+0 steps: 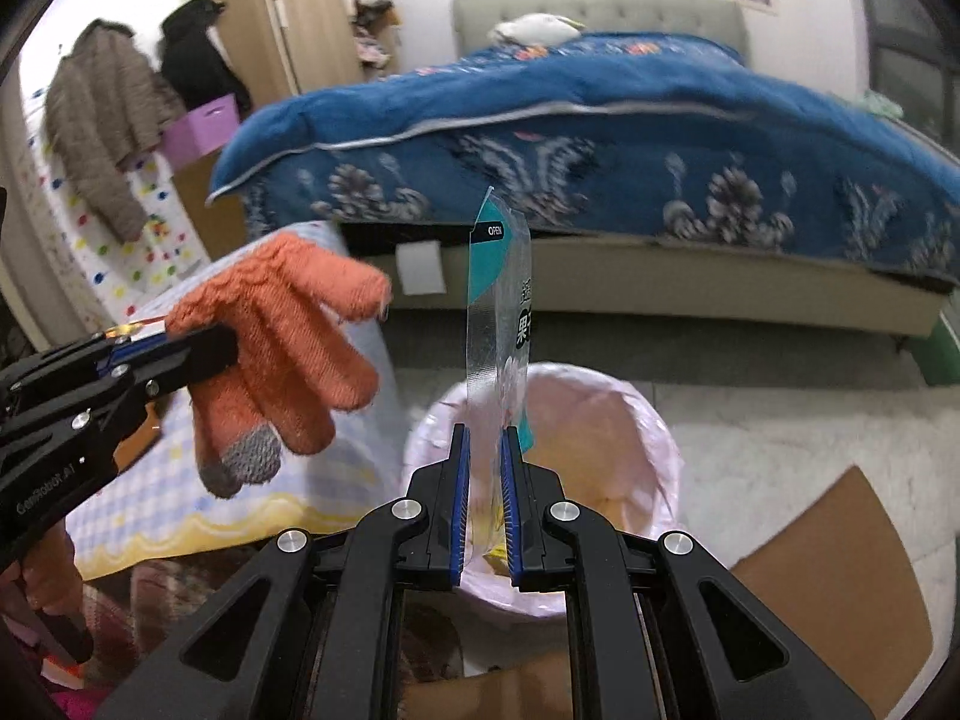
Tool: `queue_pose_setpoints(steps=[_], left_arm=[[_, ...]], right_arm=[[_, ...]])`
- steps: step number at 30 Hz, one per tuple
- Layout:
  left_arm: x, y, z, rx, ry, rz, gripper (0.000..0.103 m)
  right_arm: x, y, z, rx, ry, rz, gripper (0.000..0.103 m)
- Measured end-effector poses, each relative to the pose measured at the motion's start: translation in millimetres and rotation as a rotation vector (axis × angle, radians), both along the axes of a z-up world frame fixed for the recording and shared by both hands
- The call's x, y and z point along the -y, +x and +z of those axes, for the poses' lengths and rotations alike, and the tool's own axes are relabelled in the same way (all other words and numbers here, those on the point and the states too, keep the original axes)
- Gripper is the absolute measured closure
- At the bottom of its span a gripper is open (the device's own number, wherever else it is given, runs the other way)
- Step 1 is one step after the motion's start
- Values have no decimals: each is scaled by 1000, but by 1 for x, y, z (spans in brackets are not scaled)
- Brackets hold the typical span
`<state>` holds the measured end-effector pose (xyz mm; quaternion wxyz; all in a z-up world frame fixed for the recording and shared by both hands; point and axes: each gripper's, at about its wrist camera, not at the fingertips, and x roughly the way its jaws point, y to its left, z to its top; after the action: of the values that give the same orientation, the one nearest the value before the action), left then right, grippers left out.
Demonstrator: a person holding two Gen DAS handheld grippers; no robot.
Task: Collect trash
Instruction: 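Carry glove and plastic bag over the wastebasket and open both grippers to drop them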
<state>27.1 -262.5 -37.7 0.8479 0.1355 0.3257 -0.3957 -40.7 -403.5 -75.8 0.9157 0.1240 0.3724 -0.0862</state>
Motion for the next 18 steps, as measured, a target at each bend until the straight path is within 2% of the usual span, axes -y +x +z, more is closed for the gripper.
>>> queue_pose_setpoints(steps=[10, 13, 14, 15, 17, 18], left_arm=[[45, 30, -29, -50, 58, -10, 91], [52, 39, -37, -59, 81, -14, 85], [54, 42, -39, -62, 86, -11, 77], [55, 45, -41, -67, 91, -4, 61], [54, 47, -41, -62, 90, 8, 43], [52, 48, -42, -60, 90, 16, 42]], right_arm=[[31, 19, -33, -54, 42, -45, 93], [36, 28, -43, -65, 48, -46, 89], [37, 31, -46, -70, 47, -51, 89], [39, 34, -49, -76, 47, -52, 88], [41, 39, -54, -89, 50, -54, 79], [42, 40, -55, -95, 47, -60, 71]])
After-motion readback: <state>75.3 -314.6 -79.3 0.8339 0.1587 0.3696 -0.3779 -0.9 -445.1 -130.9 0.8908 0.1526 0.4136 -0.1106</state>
